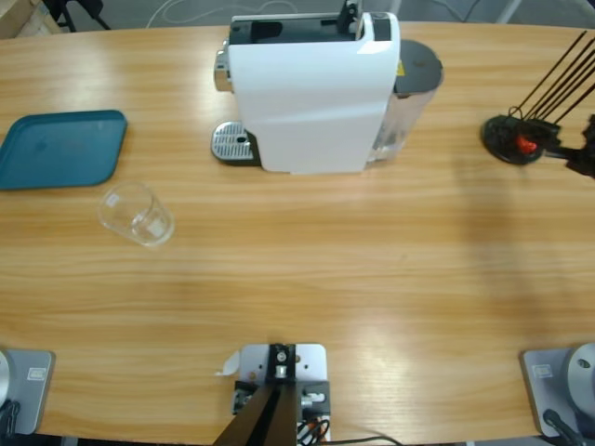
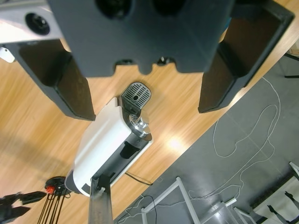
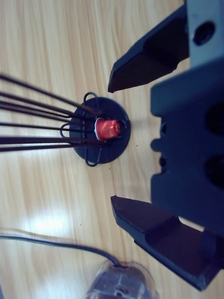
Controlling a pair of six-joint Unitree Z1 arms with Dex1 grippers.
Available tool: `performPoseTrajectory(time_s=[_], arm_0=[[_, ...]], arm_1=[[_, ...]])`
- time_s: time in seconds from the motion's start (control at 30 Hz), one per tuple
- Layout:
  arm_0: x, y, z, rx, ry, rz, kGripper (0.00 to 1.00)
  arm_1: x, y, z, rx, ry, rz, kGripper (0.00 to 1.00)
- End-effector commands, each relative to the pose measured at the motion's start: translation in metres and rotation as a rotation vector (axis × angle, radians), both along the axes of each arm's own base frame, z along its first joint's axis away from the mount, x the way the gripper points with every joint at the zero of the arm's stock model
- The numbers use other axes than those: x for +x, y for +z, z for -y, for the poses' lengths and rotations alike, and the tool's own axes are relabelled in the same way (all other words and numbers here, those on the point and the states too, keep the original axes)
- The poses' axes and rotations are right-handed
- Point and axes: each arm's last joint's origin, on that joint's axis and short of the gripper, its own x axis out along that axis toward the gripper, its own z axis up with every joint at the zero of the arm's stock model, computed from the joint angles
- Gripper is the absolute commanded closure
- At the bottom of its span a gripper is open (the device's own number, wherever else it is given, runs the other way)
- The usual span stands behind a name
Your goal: Pour coffee
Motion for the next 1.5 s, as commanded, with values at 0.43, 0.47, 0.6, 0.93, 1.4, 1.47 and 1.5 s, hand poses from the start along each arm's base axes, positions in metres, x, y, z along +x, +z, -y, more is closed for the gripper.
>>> performPoseTrajectory(time_s=[0.43, 0.47, 0.6, 0.93, 1.4, 1.47, 1.5], arm_0=[[0.010, -0.017, 0.026, 0.057, -0.002, -0.063, 0.050], [0.010, -0.016, 0.026, 0.055, -0.004, -0.062, 0.050], [0.010, -0.016, 0.026, 0.056, -0.004, -0.062, 0.050], [0.005, -0.017, 0.028, 0.049, -0.012, -0.074, 0.050], [0.009, -0.024, 0.044, 0.072, -0.030, -0.095, 0.050], [0.009, -0.025, 0.045, 0.076, -0.031, -0.098, 0.050], [0.010, -0.026, 0.046, 0.077, -0.031, -0.099, 0.050]], arm_1=[[0.013, -0.047, 0.020, 0.041, -0.065, -0.068, 0.069], [0.012, -0.049, 0.021, 0.042, -0.065, -0.064, 0.069], [0.009, -0.051, 0.021, 0.034, -0.056, -0.040, 0.069], [0.010, -0.060, 0.021, 0.029, -0.055, -0.009, 0.147], [0.016, -0.067, 0.024, 0.009, -0.086, -0.011, 0.297], [0.016, -0.067, 0.024, 0.006, -0.091, -0.010, 0.312], [0.016, -0.067, 0.025, 0.005, -0.092, -0.009, 0.312]])
